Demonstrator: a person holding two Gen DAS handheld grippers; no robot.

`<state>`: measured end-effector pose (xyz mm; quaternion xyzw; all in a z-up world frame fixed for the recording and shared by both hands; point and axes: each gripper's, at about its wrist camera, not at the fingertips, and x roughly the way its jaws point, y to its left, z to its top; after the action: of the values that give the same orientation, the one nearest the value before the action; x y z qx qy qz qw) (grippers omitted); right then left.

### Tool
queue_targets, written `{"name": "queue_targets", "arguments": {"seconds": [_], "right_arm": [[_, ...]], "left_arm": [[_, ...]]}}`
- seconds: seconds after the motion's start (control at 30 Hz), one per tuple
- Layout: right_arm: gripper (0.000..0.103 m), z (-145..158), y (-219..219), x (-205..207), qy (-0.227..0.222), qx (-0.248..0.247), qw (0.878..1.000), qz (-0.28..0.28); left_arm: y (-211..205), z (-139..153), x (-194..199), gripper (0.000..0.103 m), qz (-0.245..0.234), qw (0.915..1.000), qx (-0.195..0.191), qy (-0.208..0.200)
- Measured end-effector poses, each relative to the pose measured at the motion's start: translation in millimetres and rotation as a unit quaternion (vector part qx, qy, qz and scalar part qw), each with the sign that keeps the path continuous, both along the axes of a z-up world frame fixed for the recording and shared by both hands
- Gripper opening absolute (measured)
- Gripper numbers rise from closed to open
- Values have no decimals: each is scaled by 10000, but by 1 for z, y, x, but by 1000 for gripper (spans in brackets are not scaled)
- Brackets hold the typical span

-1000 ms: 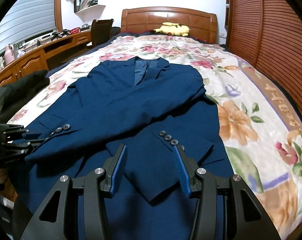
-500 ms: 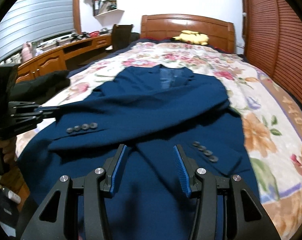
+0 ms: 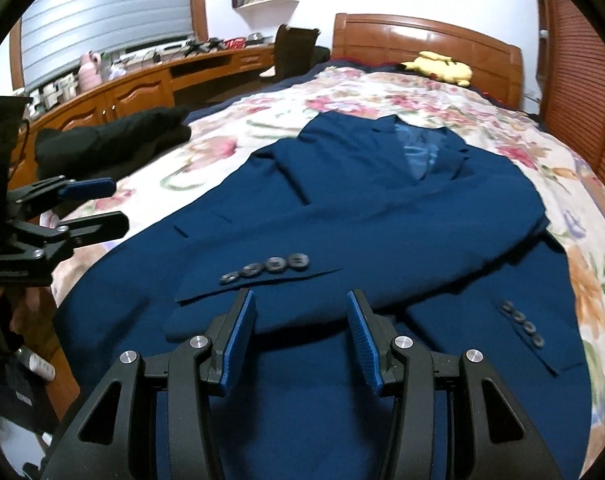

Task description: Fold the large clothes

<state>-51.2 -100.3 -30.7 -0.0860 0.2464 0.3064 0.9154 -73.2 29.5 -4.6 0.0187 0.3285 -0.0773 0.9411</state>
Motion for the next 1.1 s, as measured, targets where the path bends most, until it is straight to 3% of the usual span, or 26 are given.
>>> {"name": "queue_targets", "arguments": {"seconds": [0.3, 0.83, 1.1], "right_arm": [[49, -14, 20, 22, 239, -383, 9990, -33], [49, -18, 12, 7, 185, -275, 9994, -85], [49, 1, -3, -11, 134, -96, 9998, -150]], "left_arm": [[20, -17, -6, 78, 131, 9998, -43, 109], [17, -27, -1, 78, 71, 9997, 8, 221], [10, -17, -4, 78, -9, 9998, 30, 182]]}}
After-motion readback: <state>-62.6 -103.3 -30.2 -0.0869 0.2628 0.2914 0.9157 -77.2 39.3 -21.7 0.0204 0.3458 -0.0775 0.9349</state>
